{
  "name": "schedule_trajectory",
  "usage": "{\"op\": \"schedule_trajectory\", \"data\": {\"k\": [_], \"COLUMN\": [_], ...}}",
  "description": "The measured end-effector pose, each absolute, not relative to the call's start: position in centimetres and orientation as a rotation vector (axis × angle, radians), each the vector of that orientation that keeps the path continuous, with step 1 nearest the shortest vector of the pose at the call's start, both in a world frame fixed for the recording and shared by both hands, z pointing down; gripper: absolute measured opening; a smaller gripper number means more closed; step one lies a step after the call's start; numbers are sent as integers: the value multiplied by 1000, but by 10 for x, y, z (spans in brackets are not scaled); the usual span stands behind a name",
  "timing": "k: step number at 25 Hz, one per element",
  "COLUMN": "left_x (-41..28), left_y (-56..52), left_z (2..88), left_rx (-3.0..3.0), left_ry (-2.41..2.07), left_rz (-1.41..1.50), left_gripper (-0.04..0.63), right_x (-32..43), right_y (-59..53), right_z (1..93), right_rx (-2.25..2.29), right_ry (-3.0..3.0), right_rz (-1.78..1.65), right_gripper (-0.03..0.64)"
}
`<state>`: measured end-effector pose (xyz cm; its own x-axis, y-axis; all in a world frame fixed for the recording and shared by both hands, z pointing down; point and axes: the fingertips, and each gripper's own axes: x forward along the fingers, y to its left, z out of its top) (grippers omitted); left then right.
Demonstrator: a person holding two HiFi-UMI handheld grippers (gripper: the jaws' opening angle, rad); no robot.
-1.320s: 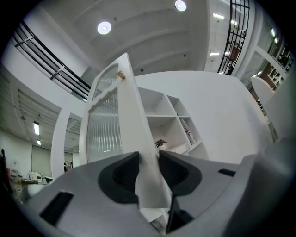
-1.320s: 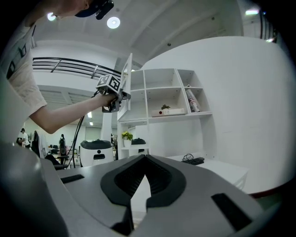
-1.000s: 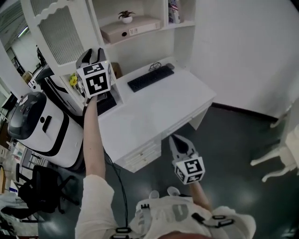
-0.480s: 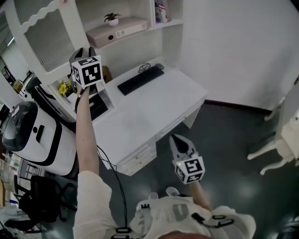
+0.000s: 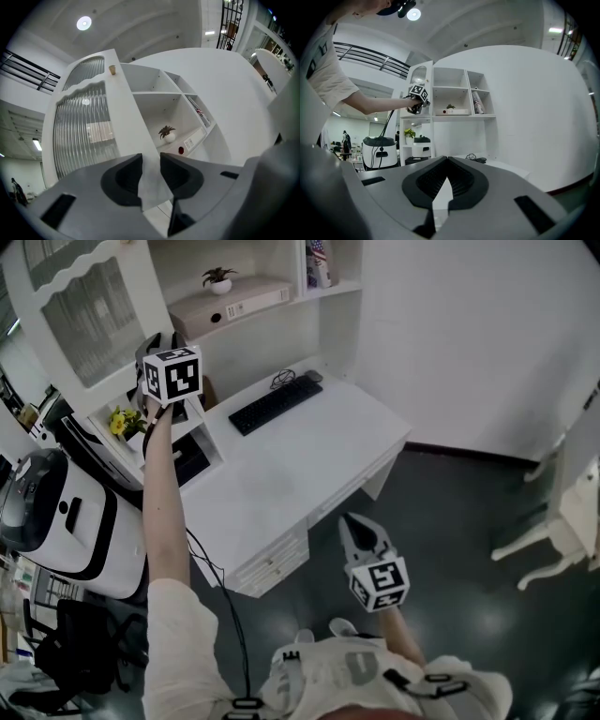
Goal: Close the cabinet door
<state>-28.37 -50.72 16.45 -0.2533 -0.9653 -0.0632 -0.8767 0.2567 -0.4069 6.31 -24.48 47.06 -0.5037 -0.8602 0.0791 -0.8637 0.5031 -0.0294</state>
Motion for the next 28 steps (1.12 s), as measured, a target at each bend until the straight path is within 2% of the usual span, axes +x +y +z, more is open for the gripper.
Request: {"op": "schedule_trajectory", "data": {"k": [28], "left_x": [-314], "left_y": [-554], "left_z": [163], "left_rx": [-1613], "left_ry": [2274], "left_rz": [-488], "left_gripper": [117], "right_x": [66], "right_y": [-267], "right_z": [488], "right_rx": [1552], "right_ry": [-2623], "right_rz": [131], "right_gripper": [5]}}
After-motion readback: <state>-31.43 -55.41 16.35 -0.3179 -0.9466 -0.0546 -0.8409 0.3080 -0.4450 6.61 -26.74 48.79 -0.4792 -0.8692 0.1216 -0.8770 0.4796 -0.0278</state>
